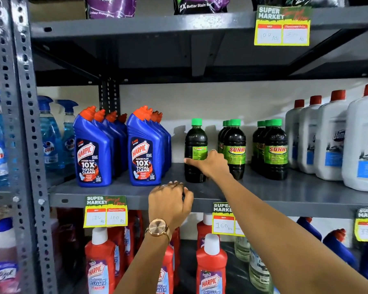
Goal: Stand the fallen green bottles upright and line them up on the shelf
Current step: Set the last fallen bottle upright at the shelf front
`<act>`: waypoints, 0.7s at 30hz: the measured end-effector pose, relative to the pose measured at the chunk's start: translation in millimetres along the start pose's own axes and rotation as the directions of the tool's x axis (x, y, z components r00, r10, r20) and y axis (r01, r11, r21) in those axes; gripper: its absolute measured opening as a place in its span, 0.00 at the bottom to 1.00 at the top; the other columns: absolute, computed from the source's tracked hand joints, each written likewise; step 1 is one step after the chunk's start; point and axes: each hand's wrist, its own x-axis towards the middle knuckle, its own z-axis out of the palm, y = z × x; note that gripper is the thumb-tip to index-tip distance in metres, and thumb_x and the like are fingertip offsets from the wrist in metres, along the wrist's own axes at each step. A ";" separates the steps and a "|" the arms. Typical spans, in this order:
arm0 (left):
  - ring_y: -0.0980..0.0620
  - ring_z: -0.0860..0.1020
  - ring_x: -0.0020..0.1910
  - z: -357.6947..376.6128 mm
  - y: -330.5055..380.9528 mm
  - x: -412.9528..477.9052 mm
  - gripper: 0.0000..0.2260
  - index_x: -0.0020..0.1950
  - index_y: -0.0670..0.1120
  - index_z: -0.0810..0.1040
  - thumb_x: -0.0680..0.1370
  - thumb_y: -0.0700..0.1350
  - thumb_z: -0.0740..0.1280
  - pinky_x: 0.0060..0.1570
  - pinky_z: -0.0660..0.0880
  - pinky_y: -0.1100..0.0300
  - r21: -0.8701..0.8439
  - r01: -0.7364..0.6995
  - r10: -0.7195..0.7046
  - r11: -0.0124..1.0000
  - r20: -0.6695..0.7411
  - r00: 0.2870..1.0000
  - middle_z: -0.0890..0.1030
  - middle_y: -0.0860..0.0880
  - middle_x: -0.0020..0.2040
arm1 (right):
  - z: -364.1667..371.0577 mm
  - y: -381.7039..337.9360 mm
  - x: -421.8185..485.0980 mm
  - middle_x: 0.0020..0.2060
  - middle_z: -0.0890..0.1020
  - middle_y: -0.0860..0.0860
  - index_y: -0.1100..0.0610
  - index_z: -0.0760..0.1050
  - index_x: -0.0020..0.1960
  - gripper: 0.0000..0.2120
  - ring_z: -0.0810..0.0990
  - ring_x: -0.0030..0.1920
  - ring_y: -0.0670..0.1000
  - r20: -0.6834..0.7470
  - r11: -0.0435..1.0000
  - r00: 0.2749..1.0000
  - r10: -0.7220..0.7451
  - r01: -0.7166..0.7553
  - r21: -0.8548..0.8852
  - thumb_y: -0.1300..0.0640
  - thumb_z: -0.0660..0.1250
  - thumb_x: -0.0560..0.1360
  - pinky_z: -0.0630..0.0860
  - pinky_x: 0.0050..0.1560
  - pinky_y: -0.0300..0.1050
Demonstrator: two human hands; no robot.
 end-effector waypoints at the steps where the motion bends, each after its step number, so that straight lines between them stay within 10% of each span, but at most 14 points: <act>1: 0.50 0.75 0.24 0.3 -0.2 0.3 0.14 0.28 0.48 0.74 0.71 0.49 0.56 0.28 0.60 0.63 0.001 -0.001 0.001 1.000 0.001 1.000 0.78 0.51 0.26 | 2.7 0.2 4.1 0.53 0.79 0.57 0.63 0.73 0.59 0.37 0.80 0.54 0.58 0.043 0.995 0.999 0.022 -0.026 0.092 0.38 0.76 0.62 0.75 0.46 0.45; 5: 0.51 0.78 0.26 2.5 -0.1 -0.1 0.15 0.30 0.48 0.78 0.71 0.49 0.56 0.28 0.66 0.62 -0.017 0.005 -0.005 1.000 0.015 1.000 0.81 0.51 0.28 | 9.7 11.6 8.2 0.46 0.82 0.54 0.62 0.76 0.58 0.24 0.80 0.48 0.53 0.124 0.925 0.991 -0.039 -0.012 0.380 0.60 0.76 0.64 0.73 0.38 0.36; 12: 0.51 0.76 0.25 1.5 1.8 1.3 0.13 0.28 0.48 0.75 0.69 0.48 0.56 0.27 0.63 0.63 -0.011 0.015 -0.015 1.000 -0.011 1.000 0.79 0.51 0.26 | 14.6 19.2 8.7 0.54 0.80 0.54 0.60 0.72 0.61 0.37 0.79 0.51 0.53 0.014 0.977 0.997 -0.078 0.073 0.201 0.44 0.80 0.60 0.75 0.49 0.44; 17: 0.51 0.78 0.26 1.2 1.7 0.3 0.15 0.29 0.48 0.79 0.69 0.48 0.56 0.26 0.68 0.62 -0.017 0.023 -0.023 1.000 -0.006 1.000 0.81 0.51 0.28 | 13.2 22.9 11.1 0.46 0.79 0.53 0.60 0.70 0.58 0.22 0.77 0.49 0.53 0.093 0.962 0.995 -0.041 0.014 0.274 0.60 0.74 0.68 0.72 0.39 0.37; 21: 0.51 0.78 0.25 0.4 3.3 1.0 0.15 0.29 0.48 0.80 0.69 0.49 0.56 0.27 0.66 0.64 -0.016 0.030 -0.030 0.999 -0.003 1.000 0.81 0.51 0.28 | 16.6 24.4 10.4 0.56 0.81 0.56 0.60 0.71 0.64 0.36 0.80 0.57 0.56 0.054 0.983 0.994 -0.095 0.086 0.161 0.48 0.80 0.62 0.77 0.56 0.47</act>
